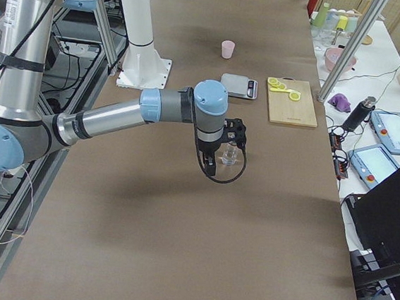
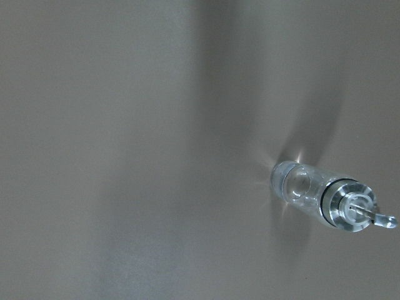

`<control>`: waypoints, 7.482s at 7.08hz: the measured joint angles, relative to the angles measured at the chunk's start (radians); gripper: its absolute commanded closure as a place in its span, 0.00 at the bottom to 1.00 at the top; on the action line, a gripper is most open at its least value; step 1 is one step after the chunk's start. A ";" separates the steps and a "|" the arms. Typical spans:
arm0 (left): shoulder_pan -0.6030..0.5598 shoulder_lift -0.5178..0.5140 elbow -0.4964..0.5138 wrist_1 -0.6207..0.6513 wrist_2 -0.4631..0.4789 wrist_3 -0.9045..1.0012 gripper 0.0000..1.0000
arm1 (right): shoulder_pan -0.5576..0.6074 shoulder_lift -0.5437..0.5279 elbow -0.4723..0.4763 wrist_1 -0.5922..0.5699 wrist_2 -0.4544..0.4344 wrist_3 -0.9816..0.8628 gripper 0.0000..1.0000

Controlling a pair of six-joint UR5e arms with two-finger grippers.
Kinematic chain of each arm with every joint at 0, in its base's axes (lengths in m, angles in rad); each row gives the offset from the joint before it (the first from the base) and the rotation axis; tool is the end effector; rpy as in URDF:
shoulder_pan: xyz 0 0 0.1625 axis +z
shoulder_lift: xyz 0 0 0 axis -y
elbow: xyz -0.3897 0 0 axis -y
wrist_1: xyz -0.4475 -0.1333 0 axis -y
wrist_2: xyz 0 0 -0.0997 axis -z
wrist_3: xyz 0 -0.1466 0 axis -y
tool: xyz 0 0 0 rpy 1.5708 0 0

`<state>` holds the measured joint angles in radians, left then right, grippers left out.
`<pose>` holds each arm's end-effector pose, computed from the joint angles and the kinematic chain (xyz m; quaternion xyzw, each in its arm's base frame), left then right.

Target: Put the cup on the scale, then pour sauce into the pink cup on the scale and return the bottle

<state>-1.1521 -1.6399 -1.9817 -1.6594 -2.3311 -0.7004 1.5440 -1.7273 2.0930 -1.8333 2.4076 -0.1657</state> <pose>0.2002 -0.5294 0.3805 0.0317 0.4401 -0.0221 0.8971 0.0119 -0.4669 0.4748 0.0752 -0.4015 -0.1086 0.9063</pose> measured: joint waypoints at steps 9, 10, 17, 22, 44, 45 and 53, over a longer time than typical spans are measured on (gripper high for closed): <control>0.435 -0.266 0.092 0.035 0.304 -0.477 0.27 | -0.007 -0.002 -0.001 0.003 -0.006 0.000 0.00; 0.435 -0.274 0.108 0.033 0.303 -0.478 0.30 | -0.007 -0.003 -0.001 0.003 -0.006 0.001 0.00; 0.444 -0.301 0.175 0.017 0.234 -0.475 1.00 | -0.007 -0.003 -0.001 0.003 -0.002 0.002 0.00; 0.456 -0.465 0.208 0.024 0.228 -0.481 1.00 | -0.007 -0.003 -0.001 0.003 -0.001 0.003 0.00; 0.285 -0.342 0.060 -0.013 0.235 -0.226 0.03 | -0.010 0.001 -0.013 0.028 0.007 0.044 0.00; 0.199 -0.247 0.031 -0.017 0.179 -0.093 0.03 | -0.034 -0.002 -0.022 0.105 0.015 0.047 0.00; 0.075 -0.141 0.025 -0.019 0.112 0.105 0.03 | -0.228 0.046 -0.376 0.967 -0.026 0.064 0.27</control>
<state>-1.0768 -1.7810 -1.9571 -1.6788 -2.2193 -0.5952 1.3159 -1.6810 1.7169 -0.8667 2.3811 -0.1020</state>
